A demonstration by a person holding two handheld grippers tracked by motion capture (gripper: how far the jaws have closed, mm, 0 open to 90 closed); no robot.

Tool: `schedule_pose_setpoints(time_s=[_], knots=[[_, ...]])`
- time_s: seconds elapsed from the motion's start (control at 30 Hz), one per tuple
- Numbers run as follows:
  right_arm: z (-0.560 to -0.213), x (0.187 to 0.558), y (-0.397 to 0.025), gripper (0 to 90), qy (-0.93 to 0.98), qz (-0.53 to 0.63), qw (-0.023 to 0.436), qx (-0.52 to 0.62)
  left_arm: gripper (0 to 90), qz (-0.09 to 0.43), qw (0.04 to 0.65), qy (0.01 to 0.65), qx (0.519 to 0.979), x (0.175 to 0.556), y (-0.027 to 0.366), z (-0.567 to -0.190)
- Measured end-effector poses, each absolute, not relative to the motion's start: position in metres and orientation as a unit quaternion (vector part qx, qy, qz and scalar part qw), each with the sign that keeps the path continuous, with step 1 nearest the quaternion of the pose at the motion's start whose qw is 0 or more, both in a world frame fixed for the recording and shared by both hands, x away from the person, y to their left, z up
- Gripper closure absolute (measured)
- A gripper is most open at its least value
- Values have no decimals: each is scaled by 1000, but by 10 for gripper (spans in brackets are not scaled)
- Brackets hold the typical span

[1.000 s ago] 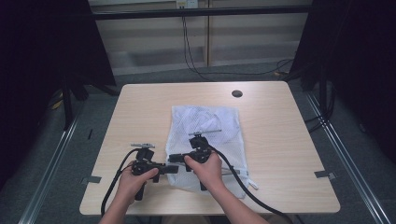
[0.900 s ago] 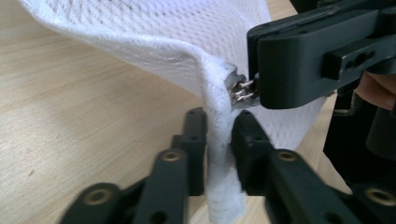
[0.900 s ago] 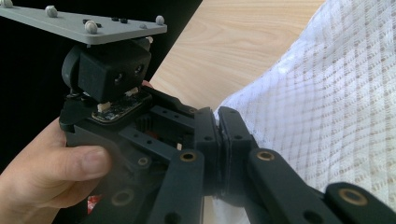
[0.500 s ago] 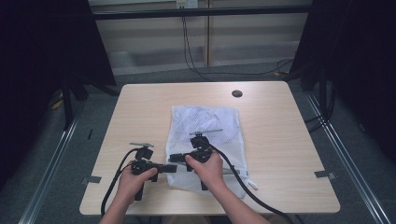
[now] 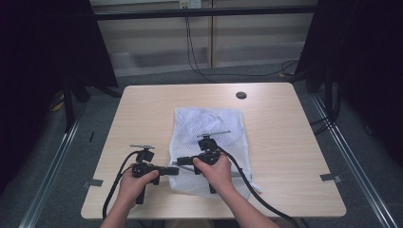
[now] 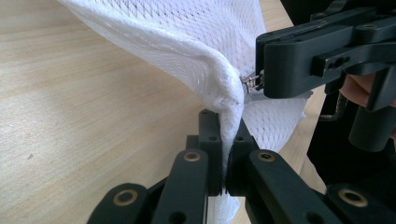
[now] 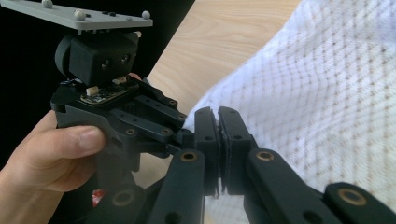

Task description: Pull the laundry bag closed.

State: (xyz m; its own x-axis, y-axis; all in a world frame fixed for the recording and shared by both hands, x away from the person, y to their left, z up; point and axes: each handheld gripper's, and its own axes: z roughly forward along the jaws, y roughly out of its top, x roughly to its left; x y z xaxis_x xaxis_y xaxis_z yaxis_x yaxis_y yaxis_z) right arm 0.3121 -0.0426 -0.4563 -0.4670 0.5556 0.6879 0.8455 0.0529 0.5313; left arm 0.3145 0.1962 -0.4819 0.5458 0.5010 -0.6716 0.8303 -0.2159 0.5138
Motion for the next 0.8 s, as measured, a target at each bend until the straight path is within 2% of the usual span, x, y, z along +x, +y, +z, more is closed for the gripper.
schedule_pose_setpoints(time_s=[0.8], knots=[[-457,312,-58,877,-716,-469,146,-495,883,-179,447,439,759,314,198,-481]])
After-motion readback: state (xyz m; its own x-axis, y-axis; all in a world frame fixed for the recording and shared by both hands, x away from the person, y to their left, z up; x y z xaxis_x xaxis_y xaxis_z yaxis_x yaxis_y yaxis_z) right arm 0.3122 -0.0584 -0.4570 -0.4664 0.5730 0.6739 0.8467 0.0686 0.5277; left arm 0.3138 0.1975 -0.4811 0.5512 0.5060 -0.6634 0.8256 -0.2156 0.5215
